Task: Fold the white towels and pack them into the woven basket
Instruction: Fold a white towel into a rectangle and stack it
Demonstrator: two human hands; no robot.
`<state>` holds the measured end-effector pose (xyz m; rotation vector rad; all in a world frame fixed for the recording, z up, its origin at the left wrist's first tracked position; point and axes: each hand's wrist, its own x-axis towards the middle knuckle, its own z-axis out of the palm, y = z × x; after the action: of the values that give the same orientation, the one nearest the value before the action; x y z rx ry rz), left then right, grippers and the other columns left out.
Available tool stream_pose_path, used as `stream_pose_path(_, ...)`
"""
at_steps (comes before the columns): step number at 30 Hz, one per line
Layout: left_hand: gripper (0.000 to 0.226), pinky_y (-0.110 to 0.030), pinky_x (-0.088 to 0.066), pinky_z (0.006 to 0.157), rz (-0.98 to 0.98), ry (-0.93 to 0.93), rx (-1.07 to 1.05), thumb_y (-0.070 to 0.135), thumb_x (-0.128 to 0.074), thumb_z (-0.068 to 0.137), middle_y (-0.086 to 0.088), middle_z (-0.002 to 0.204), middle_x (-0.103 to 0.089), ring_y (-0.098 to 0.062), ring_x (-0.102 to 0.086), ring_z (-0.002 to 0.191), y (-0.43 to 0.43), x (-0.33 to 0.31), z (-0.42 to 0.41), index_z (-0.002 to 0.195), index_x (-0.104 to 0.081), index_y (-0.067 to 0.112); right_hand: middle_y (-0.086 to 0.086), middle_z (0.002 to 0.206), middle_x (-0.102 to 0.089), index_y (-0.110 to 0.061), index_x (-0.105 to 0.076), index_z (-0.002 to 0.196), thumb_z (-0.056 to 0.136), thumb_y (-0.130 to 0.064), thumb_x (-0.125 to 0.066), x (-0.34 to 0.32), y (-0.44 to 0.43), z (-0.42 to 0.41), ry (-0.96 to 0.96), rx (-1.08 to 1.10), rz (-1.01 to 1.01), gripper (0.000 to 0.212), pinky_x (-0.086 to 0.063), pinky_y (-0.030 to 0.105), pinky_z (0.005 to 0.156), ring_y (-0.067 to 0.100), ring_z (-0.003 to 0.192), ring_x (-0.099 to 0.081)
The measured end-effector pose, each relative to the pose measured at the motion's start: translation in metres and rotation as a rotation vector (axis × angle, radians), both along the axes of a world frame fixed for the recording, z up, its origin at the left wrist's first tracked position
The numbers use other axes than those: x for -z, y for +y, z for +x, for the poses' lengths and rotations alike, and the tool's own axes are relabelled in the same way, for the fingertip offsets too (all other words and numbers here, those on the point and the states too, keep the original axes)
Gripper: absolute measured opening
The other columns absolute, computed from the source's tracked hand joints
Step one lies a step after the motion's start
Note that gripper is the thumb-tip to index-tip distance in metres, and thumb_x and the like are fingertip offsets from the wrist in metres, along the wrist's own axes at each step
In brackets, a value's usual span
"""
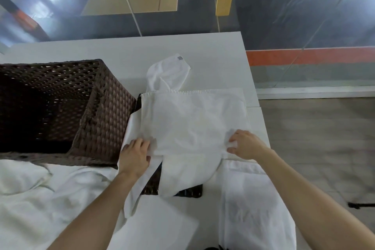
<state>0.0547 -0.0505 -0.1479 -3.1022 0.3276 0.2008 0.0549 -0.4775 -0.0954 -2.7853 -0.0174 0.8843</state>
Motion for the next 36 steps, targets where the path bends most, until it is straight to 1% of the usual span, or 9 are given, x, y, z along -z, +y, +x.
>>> stream_pose_path(6,0.023,-0.039,-0.058,0.073,-0.122,-0.119,-0.048,0.025,-0.078,0.087,0.006,0.105,-0.068,-0.021,-0.065,0.1,0.007,-0.022,0.012,0.108,-0.071,0.02,0.002,0.123,-0.068,-0.022,-0.068,0.122,0.073,-0.092,-0.055,-0.004,0.027,0.004,-0.002,-0.043,-0.175,0.086,-0.053,0.042,0.096,0.027,0.112,-0.065)
stream_pose_path(10,0.022,-0.042,-0.06,0.072,-0.172,-0.188,-0.039,0.017,-0.075,0.092,0.006,0.118,-0.069,-0.021,-0.066,0.11,0.016,-0.04,0.017,0.114,-0.073,0.018,0.006,0.119,-0.063,-0.018,-0.061,0.129,0.074,-0.078,-0.063,0.002,0.062,0.003,-0.016,-0.127,-0.299,0.082,-0.048,0.052,0.106,0.03,0.111,-0.063)
stream_pose_path(14,0.015,-0.039,-0.054,0.061,-0.317,-0.244,-0.252,0.018,-0.073,0.098,0.001,0.113,-0.059,-0.024,-0.063,0.078,0.01,-0.06,0.016,0.113,-0.075,0.02,0.008,0.127,-0.058,-0.017,-0.057,0.138,0.08,-0.069,-0.064,0.003,0.058,0.002,0.001,-0.105,-0.282,0.079,-0.049,0.048,0.105,0.029,0.116,-0.061)
stream_pose_path(18,0.022,-0.038,-0.061,0.062,-1.11,0.179,-0.835,0.026,-0.049,0.115,-0.016,0.116,-0.074,-0.032,-0.08,0.078,-0.009,-0.069,0.023,0.119,-0.065,0.012,0.006,0.142,-0.05,-0.019,-0.05,0.147,0.086,-0.07,-0.059,-0.002,0.041,0.001,0.05,-0.064,-0.204,0.081,-0.049,0.044,0.105,0.03,0.127,-0.057)
stream_pose_path(22,0.041,-0.055,-0.063,0.096,-1.646,0.523,-1.258,0.034,-0.071,0.104,-0.025,0.123,-0.07,-0.043,-0.072,0.114,-0.007,-0.052,0.031,0.129,-0.063,0.002,0.005,0.148,-0.047,-0.019,-0.047,0.152,0.089,-0.064,-0.055,-0.001,0.034,0.0,0.055,-0.06,-0.185,0.078,-0.049,0.044,0.107,0.032,0.131,-0.055)
stream_pose_path(25,0.039,-0.042,-0.066,0.075,-1.528,0.522,-1.341,0.017,-0.087,0.09,-0.022,0.131,-0.071,-0.035,-0.07,0.117,-0.003,-0.031,0.035,0.122,-0.072,0.001,0.006,0.149,-0.047,-0.02,-0.048,0.153,0.096,-0.05,-0.051,-0.001,0.029,0.002,0.093,-0.04,-0.171,0.065,-0.049,0.043,0.107,0.033,0.133,-0.054)
stream_pose_path(30,0.016,-0.037,-0.063,0.065,-1.565,0.695,-1.409,0.006,-0.07,0.097,-0.021,0.116,-0.07,-0.028,-0.068,0.089,-0.004,-0.032,0.032,0.111,-0.068,0.0,0.007,0.15,-0.046,-0.02,-0.051,0.153,0.101,-0.026,-0.043,0.008,0.02,0.003,0.138,0.008,-0.136,0.054,-0.048,0.042,0.109,0.033,0.133,-0.054)
stream_pose_path(33,0.016,-0.033,-0.066,0.065,-1.56,0.748,-1.348,0.006,-0.07,0.093,-0.019,0.105,-0.071,-0.027,-0.068,0.083,0.0,-0.048,0.027,0.108,-0.069,-0.001,0.007,0.145,-0.054,-0.022,-0.06,0.144,0.101,-0.037,-0.042,0.007,0.024,0.006,0.153,0.037,-0.141,0.048,-0.05,0.046,0.106,0.03,0.127,-0.058)
stream_pose_path(36,0.014,-0.035,-0.068,0.075,-1.396,0.706,-1.177,0.009,-0.073,0.092,-0.018,0.102,-0.072,-0.026,-0.072,0.084,0.0,-0.068,0.027,0.103,-0.071,0.0,0.005,0.134,-0.064,-0.02,-0.062,0.139,0.098,-0.061,-0.053,-0.01,0.062,-0.002,-0.132,0.06,-0.061,0.059,-0.051,0.044,0.102,0.029,0.121,-0.063)
